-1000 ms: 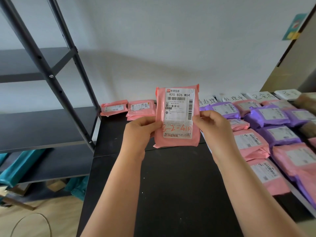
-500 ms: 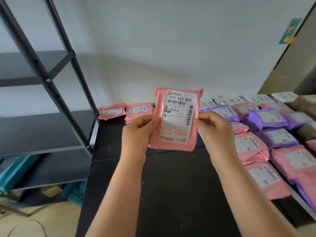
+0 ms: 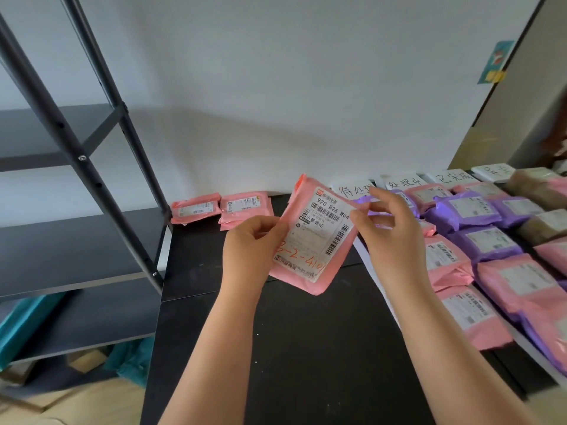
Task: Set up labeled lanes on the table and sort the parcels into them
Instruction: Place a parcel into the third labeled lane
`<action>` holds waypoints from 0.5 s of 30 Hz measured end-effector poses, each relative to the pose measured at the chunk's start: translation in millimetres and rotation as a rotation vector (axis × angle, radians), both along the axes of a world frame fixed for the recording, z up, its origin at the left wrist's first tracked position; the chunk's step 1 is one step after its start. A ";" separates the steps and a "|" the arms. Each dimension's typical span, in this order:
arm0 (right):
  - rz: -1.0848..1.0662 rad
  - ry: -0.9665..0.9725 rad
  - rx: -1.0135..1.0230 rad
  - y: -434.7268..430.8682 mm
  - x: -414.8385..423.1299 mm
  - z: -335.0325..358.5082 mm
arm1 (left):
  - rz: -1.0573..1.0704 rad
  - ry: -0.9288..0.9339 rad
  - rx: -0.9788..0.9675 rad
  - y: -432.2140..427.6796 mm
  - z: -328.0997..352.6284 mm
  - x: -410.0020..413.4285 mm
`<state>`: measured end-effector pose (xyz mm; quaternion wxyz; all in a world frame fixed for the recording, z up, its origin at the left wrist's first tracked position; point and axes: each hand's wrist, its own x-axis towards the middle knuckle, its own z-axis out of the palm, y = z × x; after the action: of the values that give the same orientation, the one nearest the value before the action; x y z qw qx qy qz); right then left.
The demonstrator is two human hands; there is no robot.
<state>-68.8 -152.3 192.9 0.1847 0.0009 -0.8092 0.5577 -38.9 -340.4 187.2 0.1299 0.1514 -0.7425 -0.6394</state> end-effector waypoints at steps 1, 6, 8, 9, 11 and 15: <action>-0.006 0.002 0.045 2.3 1.4 -2.2 | -0.016 0.000 -0.032 1.4 -0.7 0.2; -0.082 0.025 0.173 16.9 19.0 -13.7 | -0.112 -0.027 -0.166 16.0 -4.2 2.2; -0.119 0.033 0.191 25.1 27.3 -16.7 | -0.149 -0.030 -0.201 24.2 -5.3 3.5; -0.145 0.034 0.210 30.2 31.1 -18.1 | -0.169 -0.029 -0.210 28.7 -6.1 3.9; -0.193 0.031 0.232 41.8 40.3 -22.2 | -0.212 -0.030 -0.222 39.2 -7.8 4.0; -0.240 -0.025 0.126 65.8 62.3 -29.1 | -0.295 -0.040 -0.231 64.7 -11.6 3.4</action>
<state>-6.5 -86.6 163.8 0.2395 -0.0914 -0.8393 0.4794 -35.5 -275.6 175.6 0.0365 0.0379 -0.8276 -0.5589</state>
